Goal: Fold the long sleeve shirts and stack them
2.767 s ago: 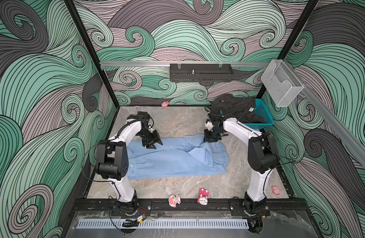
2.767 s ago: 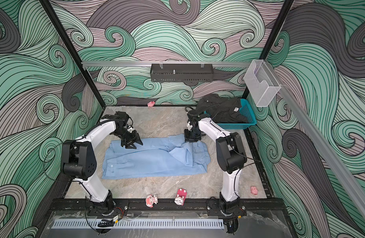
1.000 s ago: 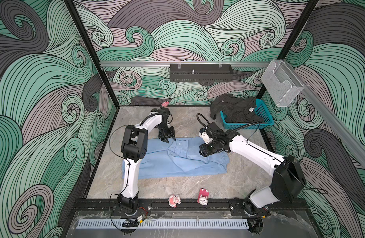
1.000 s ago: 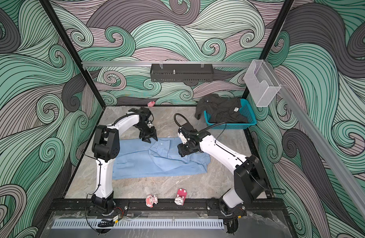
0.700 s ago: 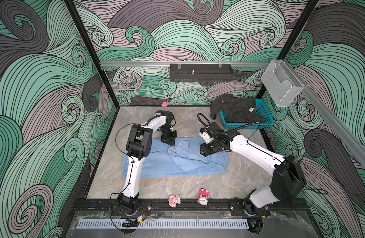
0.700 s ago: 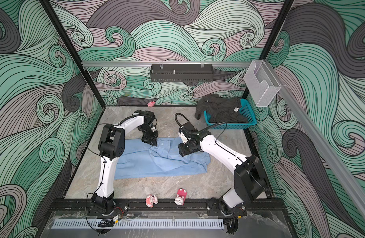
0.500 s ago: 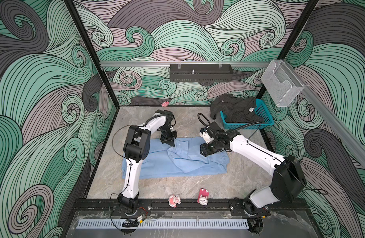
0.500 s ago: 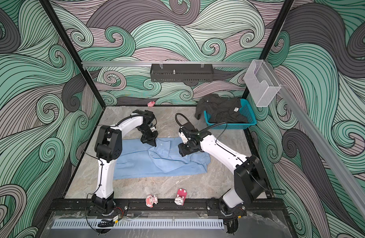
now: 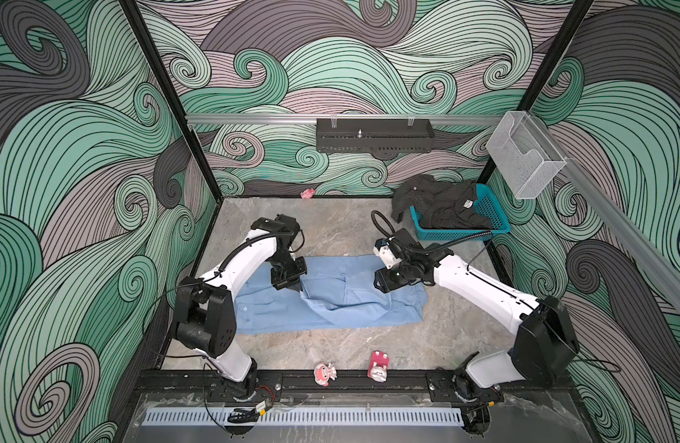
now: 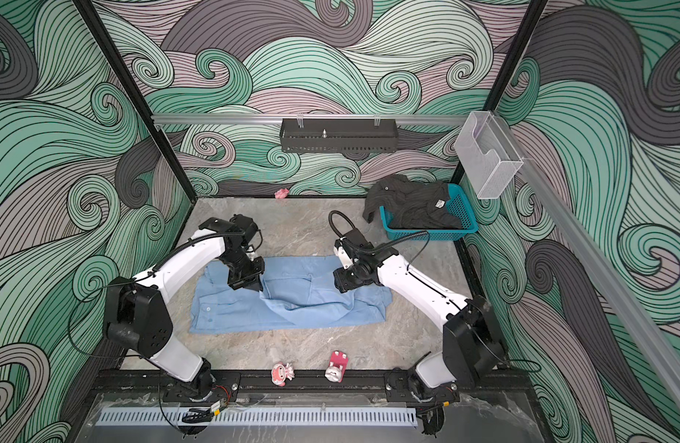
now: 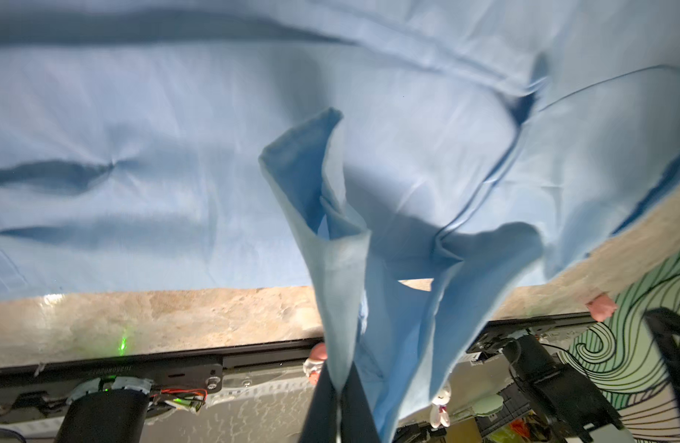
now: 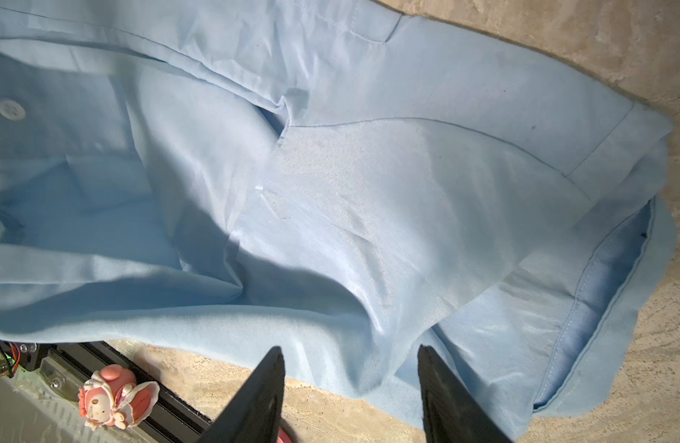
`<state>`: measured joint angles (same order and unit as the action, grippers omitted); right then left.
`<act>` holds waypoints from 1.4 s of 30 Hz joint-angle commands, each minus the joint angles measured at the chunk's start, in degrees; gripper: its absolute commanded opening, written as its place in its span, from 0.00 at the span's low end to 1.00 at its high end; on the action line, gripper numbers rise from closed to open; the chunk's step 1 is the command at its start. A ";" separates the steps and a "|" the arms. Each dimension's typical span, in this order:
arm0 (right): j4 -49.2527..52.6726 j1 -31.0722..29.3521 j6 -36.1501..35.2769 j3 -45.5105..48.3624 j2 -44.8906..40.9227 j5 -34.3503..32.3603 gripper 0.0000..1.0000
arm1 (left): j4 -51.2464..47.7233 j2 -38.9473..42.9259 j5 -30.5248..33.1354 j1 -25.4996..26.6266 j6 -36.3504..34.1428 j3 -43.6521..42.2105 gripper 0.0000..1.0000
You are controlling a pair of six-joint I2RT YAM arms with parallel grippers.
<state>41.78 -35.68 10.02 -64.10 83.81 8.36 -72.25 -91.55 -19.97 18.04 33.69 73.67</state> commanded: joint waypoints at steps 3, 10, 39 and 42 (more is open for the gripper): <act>-5.07 -0.54 -1.06 3.25 -2.85 -1.51 0.55 | -1.03 7.23 -5.50 -3.60 4.23 -6.11 0.00; -5.57 0.94 3.44 1.56 2.31 -1.20 0.56 | -0.35 12.69 -12.84 -5.64 4.68 -12.54 0.00; -11.51 8.78 -0.72 3.93 -9.93 2.08 0.57 | 8.79 -9.55 -26.66 -6.00 11.62 29.32 0.00; -15.84 6.41 -4.21 6.68 -11.91 3.06 0.57 | 8.20 -2.90 -27.21 -6.20 11.91 18.49 0.00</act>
<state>31.51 -27.44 9.76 -58.83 74.50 7.94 -62.96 -101.47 -45.04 12.47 44.75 96.79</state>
